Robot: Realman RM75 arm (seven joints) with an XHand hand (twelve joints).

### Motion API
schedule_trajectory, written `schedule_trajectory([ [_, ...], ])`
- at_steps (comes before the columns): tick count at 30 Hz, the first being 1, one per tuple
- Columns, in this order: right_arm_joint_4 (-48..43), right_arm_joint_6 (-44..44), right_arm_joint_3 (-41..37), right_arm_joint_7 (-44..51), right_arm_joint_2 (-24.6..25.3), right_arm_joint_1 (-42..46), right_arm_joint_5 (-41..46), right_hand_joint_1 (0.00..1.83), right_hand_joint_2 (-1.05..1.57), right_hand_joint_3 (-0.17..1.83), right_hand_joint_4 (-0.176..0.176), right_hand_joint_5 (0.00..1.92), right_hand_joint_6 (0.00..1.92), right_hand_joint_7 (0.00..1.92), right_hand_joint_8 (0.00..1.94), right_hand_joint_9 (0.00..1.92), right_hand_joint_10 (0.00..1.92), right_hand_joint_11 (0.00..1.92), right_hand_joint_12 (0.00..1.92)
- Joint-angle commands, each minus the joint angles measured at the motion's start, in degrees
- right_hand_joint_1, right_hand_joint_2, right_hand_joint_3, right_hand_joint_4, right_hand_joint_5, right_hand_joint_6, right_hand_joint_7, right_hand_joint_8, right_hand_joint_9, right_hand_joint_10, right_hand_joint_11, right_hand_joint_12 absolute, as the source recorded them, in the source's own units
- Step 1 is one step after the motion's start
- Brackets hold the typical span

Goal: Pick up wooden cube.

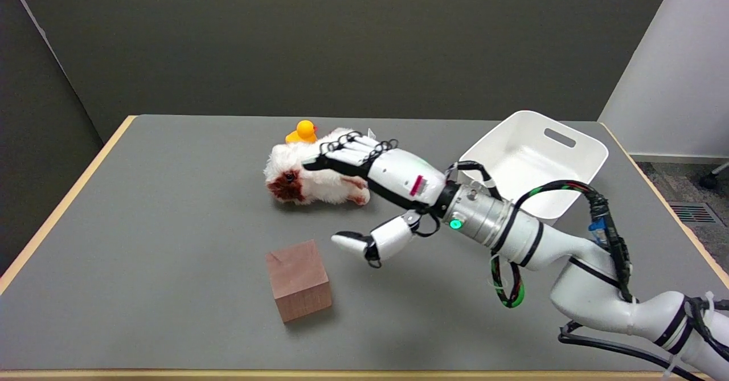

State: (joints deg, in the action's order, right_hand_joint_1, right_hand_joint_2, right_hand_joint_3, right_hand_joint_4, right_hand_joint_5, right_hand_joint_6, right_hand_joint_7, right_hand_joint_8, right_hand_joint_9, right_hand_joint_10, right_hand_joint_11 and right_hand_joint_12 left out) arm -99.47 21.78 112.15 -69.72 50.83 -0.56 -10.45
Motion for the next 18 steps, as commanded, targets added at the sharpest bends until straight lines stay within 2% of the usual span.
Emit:
schedule_trajectory([
  [1,-2.64,-6.83,13.12,-0.56,1.81,-10.03,-23.32,0.65,0.56,0.93,0.019,0.24,0.46,0.35,0.38,0.19,0.67,0.03,1.18],
  [6,-1.76,-6.96,17.68,-1.72,2.63,-11.57,-23.52,0.65,0.57,0.9,0.027,0.25,0.46,0.38,0.38,0.22,0.71,0.06,1.2],
  [18,-0.4,-7.76,18.95,-2.31,2.9,-10.78,-24.43,0.61,0.56,0.88,0.022,0.26,0.46,0.39,0.39,0.24,0.75,0.07,1.22],
])
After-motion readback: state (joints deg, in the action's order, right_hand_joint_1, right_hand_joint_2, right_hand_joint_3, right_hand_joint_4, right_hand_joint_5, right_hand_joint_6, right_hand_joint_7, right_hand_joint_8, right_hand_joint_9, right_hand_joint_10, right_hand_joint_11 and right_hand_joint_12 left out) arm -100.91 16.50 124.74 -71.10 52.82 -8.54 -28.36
